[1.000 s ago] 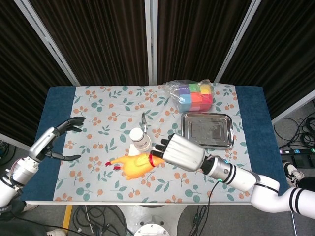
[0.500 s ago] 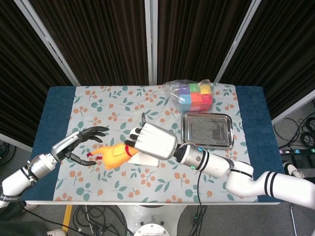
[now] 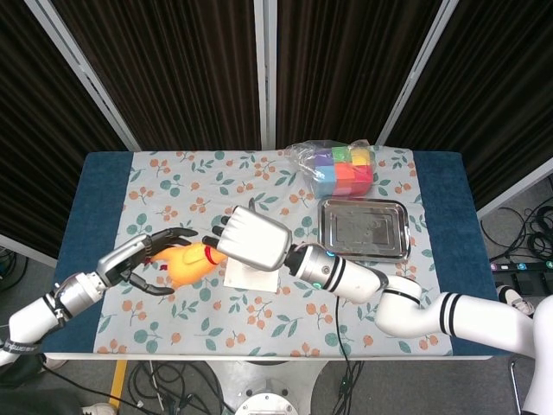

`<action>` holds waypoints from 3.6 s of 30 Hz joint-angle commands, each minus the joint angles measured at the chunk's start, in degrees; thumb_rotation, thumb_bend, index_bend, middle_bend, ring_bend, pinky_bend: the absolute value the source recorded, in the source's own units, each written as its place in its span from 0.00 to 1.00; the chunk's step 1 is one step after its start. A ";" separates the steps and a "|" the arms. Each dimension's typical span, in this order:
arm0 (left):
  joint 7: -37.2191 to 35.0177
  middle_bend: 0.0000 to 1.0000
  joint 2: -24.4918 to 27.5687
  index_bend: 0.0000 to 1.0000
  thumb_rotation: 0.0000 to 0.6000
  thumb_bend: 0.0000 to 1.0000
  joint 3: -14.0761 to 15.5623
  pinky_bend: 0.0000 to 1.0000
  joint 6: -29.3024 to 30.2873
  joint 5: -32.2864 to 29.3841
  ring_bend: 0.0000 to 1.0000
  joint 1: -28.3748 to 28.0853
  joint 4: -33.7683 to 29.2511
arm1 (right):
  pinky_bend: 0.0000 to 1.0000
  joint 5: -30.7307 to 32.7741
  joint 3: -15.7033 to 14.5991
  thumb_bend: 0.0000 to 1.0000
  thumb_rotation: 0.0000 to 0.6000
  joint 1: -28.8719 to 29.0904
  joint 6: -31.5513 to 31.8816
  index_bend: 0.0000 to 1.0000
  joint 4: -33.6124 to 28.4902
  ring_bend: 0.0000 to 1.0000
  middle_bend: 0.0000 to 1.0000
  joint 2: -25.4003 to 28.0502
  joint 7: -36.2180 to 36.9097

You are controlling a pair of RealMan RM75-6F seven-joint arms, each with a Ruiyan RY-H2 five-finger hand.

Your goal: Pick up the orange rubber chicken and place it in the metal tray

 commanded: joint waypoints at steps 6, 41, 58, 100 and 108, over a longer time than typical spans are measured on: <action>1.52 0.23 -0.40 0.28 1.00 0.10 0.55 0.27 -2.87 -3.13 0.19 -1.50 -0.88 | 0.93 2.43 0.13 0.40 1.00 1.58 -0.87 0.99 0.05 0.72 0.75 -1.52 -3.41; 19.49 0.81 -4.12 0.76 1.00 0.74 -3.48 0.90 -9.15 -19.05 0.77 -0.17 -4.58 | 0.94 5.46 -2.49 0.40 1.00 1.88 3.41 0.99 -3.09 0.73 0.75 -3.85 -8.75; 20.01 0.62 -3.19 0.49 1.00 0.84 -4.94 0.91 -8.09 -16.79 0.66 3.12 -6.59 | 0.95 5.89 -2.78 0.39 1.00 0.88 4.77 1.00 -2.68 0.74 0.76 -3.89 -7.71; 24.18 0.19 -3.91 0.20 1.00 0.23 -7.64 0.31 -5.24 -16.18 0.16 6.67 -7.11 | 0.95 4.25 -5.14 0.39 1.00 -3.26 9.42 1.00 -2.02 0.74 0.76 -3.51 -3.10; 31.03 0.14 -4.23 0.19 1.00 0.14 -7.16 0.27 -0.33 -16.20 0.12 9.88 -6.66 | 0.95 2.42 -6.54 0.39 1.00 -7.80 15.99 1.00 -0.96 0.74 0.76 -2.20 6.92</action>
